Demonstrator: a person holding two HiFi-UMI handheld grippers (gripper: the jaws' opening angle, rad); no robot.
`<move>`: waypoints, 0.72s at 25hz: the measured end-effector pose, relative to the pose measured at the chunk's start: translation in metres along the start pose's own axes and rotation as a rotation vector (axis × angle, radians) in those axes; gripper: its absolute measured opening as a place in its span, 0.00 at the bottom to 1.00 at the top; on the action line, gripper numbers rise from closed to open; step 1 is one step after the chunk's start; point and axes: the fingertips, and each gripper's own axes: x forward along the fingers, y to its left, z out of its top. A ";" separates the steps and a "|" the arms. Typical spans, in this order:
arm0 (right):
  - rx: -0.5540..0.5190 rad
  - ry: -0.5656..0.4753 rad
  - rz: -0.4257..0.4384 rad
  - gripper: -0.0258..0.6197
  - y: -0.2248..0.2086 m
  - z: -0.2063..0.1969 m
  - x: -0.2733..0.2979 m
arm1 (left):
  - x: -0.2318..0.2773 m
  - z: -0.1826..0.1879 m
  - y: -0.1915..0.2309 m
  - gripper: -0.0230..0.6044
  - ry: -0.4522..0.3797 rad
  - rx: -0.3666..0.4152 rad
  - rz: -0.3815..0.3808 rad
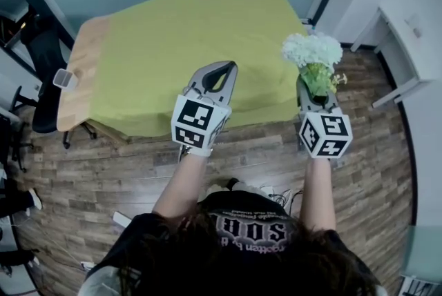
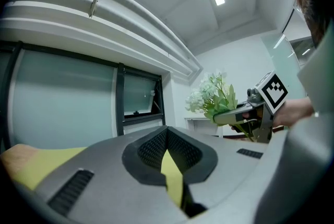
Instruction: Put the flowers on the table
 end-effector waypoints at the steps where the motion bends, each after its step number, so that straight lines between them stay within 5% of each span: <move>1: 0.013 0.006 0.008 0.14 -0.004 -0.002 0.003 | 0.004 0.000 -0.001 0.03 0.001 -0.001 -0.002; 18: 0.035 0.064 -0.001 0.14 -0.054 -0.023 0.034 | 0.067 -0.006 -0.001 0.03 0.016 -0.009 -0.030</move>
